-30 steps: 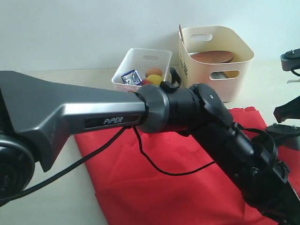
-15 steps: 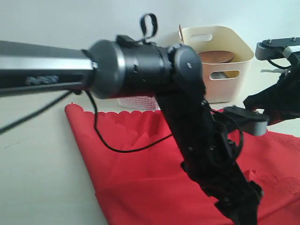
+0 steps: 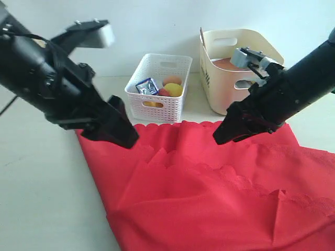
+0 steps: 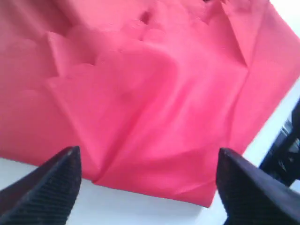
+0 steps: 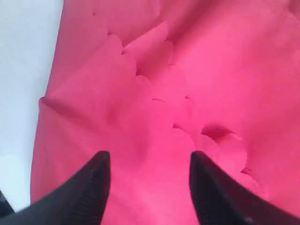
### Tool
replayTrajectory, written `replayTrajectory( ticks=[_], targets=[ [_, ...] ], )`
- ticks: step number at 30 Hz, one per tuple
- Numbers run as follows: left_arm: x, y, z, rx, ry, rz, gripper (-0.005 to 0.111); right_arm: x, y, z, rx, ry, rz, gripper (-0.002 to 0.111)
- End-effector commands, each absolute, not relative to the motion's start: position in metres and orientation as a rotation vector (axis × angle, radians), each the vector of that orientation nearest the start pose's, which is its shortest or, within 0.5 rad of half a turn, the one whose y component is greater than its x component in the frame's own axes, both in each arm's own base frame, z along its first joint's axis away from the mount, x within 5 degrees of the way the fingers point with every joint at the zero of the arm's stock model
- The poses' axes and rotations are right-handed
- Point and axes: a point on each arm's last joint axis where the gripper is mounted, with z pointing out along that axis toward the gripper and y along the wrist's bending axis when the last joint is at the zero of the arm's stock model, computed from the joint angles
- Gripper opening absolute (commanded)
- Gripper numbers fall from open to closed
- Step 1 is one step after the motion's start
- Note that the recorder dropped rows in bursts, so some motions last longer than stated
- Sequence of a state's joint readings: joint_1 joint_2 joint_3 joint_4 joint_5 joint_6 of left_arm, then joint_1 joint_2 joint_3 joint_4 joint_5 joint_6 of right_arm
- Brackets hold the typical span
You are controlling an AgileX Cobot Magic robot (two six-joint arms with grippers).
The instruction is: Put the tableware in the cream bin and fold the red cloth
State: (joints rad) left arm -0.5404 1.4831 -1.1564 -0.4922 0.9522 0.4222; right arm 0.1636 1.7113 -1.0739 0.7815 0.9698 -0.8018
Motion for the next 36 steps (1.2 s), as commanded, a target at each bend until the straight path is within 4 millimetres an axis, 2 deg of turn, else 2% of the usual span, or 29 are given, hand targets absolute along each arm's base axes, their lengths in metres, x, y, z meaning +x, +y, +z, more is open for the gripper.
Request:
replayTrajectory(
  ticks=[1, 3, 5, 8, 12, 17, 23, 29, 36],
  targets=[
    [0.234, -0.136, 0.311, 0.778, 2.452, -0.573, 0.075, 0.326, 0.117, 0.202, -0.835, 2.64, 1.058, 0.068],
    [0.232, -0.114, 0.323, 0.63, 2.351, -0.519, 0.075, 0.339, 0.134, 0.194, -0.931, 2.619, 1.072, 0.069],
    [0.23, -0.103, 0.33, 0.558, 2.29, -0.49, 0.075, 0.347, 0.155, 0.188, -1.039, 2.585, 1.064, 0.069],
    [0.228, -0.095, 0.327, 0.504, 2.278, -0.469, 0.075, 0.359, 0.181, 0.178, -1.154, 2.563, 1.03, 0.069],
    [0.226, -0.09, 0.321, 0.447, 2.244, -0.443, 0.075, 0.376, 0.205, 0.166, -1.173, 2.57, 1.018, 0.069],
    [0.225, -0.09, 0.323, 0.444, 2.231, -0.441, 0.075, 0.387, 0.217, 0.147, -1.213, 2.629, 0.939, 0.069],
    [0.225, -0.09, 0.323, 0.443, 2.231, -0.441, 0.075, 0.402, 0.22, 0.13, -1.186, 2.706, 0.838, 0.069],
    [0.225, -0.089, 0.323, 0.439, 2.225, -0.438, 0.075, 0.404, 0.225, 0.116, -1.234, 2.728, 0.835, 0.069],
    [0.226, -0.089, 0.323, 0.438, 2.223, -0.438, 0.075, 0.402, 0.233, 0.11, -1.269, 2.722, 0.84, 0.069]
  ],
)
